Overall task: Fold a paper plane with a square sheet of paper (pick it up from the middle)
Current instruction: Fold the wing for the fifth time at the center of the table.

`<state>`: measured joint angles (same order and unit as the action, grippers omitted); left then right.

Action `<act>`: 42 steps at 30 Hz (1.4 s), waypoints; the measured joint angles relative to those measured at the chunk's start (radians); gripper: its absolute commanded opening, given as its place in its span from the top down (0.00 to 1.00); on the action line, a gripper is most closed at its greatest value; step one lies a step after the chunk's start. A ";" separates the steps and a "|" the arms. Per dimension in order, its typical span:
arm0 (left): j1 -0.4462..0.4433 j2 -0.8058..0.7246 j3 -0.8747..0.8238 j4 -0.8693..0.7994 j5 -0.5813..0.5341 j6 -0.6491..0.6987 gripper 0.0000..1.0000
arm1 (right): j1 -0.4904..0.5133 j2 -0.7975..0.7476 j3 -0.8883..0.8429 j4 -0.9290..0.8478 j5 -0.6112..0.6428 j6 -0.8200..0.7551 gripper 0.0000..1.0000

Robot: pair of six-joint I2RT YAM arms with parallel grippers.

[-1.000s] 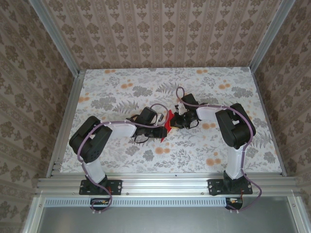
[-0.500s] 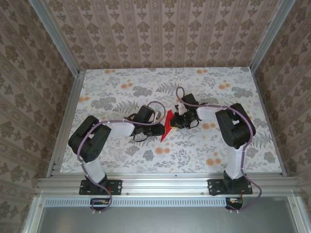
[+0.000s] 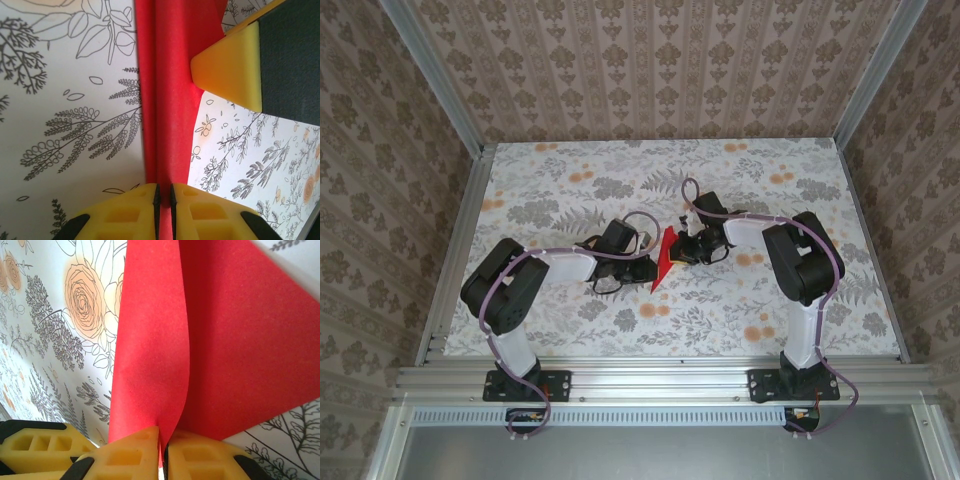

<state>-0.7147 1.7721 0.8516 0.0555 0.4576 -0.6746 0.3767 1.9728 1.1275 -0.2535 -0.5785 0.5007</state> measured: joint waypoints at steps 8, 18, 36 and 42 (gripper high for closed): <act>-0.013 0.017 0.019 -0.033 -0.006 0.010 0.83 | 0.000 0.006 0.013 -0.017 0.005 0.001 0.90; -0.051 0.038 0.105 -0.164 -0.074 0.056 0.83 | 0.000 0.011 0.026 -0.036 0.018 0.001 0.91; -0.024 -0.068 0.079 -0.094 -0.091 0.013 0.79 | 0.000 0.032 0.067 -0.091 0.028 -0.001 0.90; -0.018 -0.044 0.073 0.010 -0.068 -0.037 0.83 | 0.000 0.039 0.080 -0.110 0.028 -0.001 0.89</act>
<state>-0.7322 1.7279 0.9245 0.0650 0.3893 -0.7113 0.3767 2.0113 1.2079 -0.3637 -0.5503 0.4995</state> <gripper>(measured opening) 0.178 0.111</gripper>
